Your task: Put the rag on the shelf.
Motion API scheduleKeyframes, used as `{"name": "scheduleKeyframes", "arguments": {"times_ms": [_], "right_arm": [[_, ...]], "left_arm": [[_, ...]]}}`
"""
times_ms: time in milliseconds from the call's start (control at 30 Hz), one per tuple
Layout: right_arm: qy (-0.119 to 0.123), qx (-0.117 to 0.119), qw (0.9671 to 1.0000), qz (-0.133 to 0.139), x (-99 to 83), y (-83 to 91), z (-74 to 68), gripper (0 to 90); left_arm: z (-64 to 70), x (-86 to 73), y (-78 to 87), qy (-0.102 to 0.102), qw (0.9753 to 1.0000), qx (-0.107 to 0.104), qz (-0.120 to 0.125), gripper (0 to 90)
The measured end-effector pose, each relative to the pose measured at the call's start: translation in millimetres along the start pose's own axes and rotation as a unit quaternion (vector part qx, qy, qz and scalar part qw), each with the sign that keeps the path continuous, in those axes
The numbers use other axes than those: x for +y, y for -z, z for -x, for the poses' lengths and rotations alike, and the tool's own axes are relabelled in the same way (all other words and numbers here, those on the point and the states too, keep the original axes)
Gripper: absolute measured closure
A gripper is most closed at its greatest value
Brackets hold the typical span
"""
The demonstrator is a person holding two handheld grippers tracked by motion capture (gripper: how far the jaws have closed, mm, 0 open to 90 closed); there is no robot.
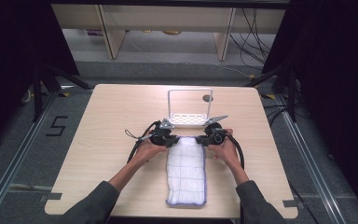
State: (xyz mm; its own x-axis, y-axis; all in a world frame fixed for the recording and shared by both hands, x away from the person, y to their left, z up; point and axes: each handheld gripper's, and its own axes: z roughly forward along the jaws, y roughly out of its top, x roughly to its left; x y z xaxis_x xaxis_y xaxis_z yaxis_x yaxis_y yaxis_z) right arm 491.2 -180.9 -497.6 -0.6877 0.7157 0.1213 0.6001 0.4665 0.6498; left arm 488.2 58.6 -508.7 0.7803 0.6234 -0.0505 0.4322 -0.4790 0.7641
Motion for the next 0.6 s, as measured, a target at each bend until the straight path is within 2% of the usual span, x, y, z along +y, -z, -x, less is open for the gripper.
{"name": "scheduleKeyframes", "arguments": {"times_ms": [33, 67, 133, 167, 200, 233, 267, 300, 333, 367, 433, 467, 500, 533, 567, 600], "right_arm": [[0.011, 0.001, 0.9999, 0.008, 0.1, 1.2, 0.0, 83.2], [0.0, 0.007, 0.9999, 0.008, 0.9, 3.4, -2.1, 83.3], [0.012, 0.0, 0.9999, 0.01, 2.3, 7.5, -2.6, 83.4], [0.002, 0.009, 0.9998, 0.019, 3.1, 8.8, -5.1, 83.5], [0.013, 0.004, 0.9998, 0.015, 3.8, 11.2, -4.8, 83.6], [0.015, 0.004, 0.9995, 0.029, 4.5, 12.9, -5.8, 83.6], [0.017, 0.004, 0.9996, 0.023, 5.4, 16.1, -6.1, 83.7], [0.008, 0.007, 0.9996, 0.024, 6.5, 18.6, -8.3, 83.7], [0.005, 0.006, 0.9994, 0.034, 6.5, 19.0, -9.7, 83.8], [0.016, 0.006, 0.9994, 0.029, 7.4, 22.2, -9.8, 83.8], [0.008, 0.012, 0.9991, 0.041, 8.5, 26.5, -13.6, 84.0], [0.014, 0.011, 0.9993, 0.033, 9.3, 30.6, -14.9, 84.0], [0.011, 0.013, 0.9988, 0.045, 10.3, 34.8, -18.3, 84.1], [0.02, 0.011, 0.9989, 0.04, 11.0, 38.0, -18.3, 84.1], [0.011, 0.018, 0.9985, 0.05, 11.2, 41.5, -21.6, 84.2], [0.024, 0.014, 0.9984, 0.048, 12.0, 47.5, -22.6, 84.2]], "left_arm": [[0.4, 0.5, 1.6, 0.001, 1.0, 0.0, 0.004, 82.1], [1.1, 1.3, 4.3, 0.001, 1.0, -0.001, 0.007, 82.3], [2.0, 3.6, 9.9, -0.004, 0.9999, -0.001, 0.014, 82.4], [2.6, 4.6, 12.3, -0.004, 0.9998, -0.002, 0.019, 82.4], [3.6, 6.2, 16.3, -0.007, 0.9997, -0.001, 0.022, 82.4], [4.3, 6.8, 18.3, -0.008, 0.9997, -0.001, 0.022, 82.4], [5.0, 7.6, 20.7, -0.013, 0.9996, -0.001, 0.024, 82.4], [5.8, 8.0, 22.6, -0.014, 0.9996, 0.0, 0.026, 82.4], [6.2, 8.6, 25.2, -0.015, 0.9994, -0.002, 0.03, 82.4], [6.8, 9.3, 28.1, -0.015, 0.9994, -0.003, 0.032, 82.4], [8.0, 11.1, 34.1, -0.014, 0.999, -0.005, 0.043, 82.4], [8.5, 13.1, 39.9, -0.018, 0.9989, -0.008, 0.043, 82.3], [8.8, 13.8, 41.8, -0.019, 0.9988, -0.01, 0.045, 82.3], [11.2, 14.7, 44.7, -0.016, 0.9985, -0.009, 0.053, 82.3], [12.8, 15.9, 49.7, -0.029, 0.9984, -0.007, 0.048, 82.3], [14.8, 17.2, 54.2, -0.035, 0.9981, -0.008, 0.049, 82.2]]}}
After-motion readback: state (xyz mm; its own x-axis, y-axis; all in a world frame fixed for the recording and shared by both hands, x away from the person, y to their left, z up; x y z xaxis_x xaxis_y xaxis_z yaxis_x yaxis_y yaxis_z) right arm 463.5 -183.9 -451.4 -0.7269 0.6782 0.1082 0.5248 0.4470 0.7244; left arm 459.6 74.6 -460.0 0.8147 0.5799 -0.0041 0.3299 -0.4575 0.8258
